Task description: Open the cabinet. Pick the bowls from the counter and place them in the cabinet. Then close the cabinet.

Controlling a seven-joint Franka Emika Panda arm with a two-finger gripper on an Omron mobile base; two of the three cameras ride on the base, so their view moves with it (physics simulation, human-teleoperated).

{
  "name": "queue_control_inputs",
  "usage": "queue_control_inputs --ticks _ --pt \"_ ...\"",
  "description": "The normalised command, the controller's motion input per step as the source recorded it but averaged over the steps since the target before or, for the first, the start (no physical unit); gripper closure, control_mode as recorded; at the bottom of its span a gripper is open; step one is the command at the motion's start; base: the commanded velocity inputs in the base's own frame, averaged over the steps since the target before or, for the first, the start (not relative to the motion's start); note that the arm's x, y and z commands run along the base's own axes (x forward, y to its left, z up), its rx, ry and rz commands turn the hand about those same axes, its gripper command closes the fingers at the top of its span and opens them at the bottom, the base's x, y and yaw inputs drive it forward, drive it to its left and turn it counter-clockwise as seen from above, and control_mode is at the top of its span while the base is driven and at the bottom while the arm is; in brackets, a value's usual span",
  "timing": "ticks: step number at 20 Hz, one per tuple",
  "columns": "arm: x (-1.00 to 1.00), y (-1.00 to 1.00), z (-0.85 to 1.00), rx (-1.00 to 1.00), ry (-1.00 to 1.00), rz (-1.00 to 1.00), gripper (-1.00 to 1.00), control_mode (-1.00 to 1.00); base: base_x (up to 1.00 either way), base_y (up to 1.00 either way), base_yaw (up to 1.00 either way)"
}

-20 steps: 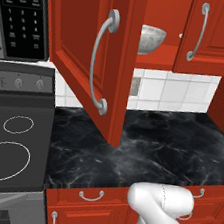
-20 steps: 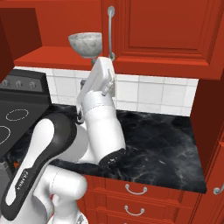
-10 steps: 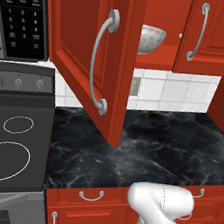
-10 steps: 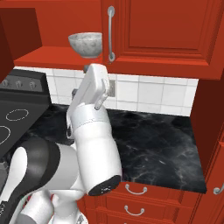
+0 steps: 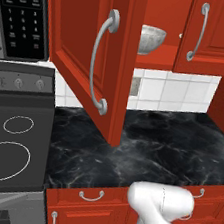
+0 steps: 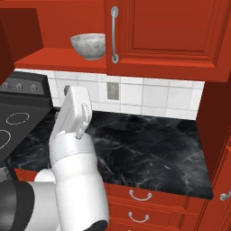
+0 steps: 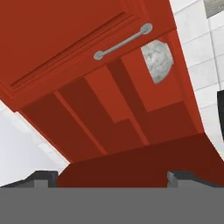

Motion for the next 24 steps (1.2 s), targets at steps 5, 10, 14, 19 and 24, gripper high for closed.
queue_control_inputs --ticks 5,10,14,19,24 --pt "0.1 0.98 -1.0 0.0 -0.25 0.0 -1.0 -1.0 0.0 0.0 0.0" --pt "0.2 0.97 -0.97 0.0 -0.3 0.0 -1.0 -1.0 0.0 0.0 0.0" --pt "0.0 0.72 -0.43 0.02 -0.28 0.0 -1.0 -1.0 0.0 0.0 0.0" --pt "-0.01 0.97 -0.57 0.0 -0.24 -0.07 -1.0 -1.0 0.0 0.0 0.0" --pt "-0.26 1.0 -0.27 0.0 -0.18 -0.22 -1.0 -1.0 0.0 0.0 0.0"
